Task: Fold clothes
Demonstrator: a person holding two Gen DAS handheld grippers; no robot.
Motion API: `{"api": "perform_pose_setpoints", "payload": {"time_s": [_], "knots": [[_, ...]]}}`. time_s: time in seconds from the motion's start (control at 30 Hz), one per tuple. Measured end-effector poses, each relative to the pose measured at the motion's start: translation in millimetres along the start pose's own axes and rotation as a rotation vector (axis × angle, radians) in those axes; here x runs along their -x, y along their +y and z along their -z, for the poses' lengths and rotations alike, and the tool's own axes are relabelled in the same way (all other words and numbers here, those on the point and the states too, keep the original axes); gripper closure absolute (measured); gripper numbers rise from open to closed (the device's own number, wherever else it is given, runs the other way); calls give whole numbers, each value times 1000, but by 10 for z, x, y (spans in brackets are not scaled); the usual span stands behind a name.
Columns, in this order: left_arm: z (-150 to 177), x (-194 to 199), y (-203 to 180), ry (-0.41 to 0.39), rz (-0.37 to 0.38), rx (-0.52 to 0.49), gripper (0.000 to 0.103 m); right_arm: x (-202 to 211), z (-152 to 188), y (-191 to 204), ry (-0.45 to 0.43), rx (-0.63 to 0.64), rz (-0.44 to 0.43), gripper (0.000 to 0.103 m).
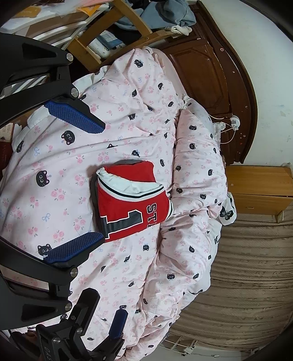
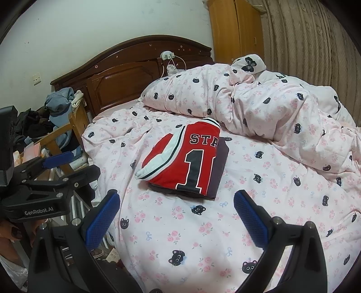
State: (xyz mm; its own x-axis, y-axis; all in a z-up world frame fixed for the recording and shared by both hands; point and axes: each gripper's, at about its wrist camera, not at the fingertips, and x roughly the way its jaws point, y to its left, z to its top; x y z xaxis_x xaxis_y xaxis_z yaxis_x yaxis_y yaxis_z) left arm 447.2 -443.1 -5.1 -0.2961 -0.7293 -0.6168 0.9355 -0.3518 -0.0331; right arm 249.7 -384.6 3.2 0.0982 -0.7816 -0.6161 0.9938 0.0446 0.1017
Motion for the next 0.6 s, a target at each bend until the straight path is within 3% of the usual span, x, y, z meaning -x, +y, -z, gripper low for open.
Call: {"api": "perform_pose_setpoints", "payload": {"time_s": [0.6], "knots": [[-9, -31, 13, 8, 3, 7, 17, -4, -7, -10, 3, -9, -10, 1]]}}
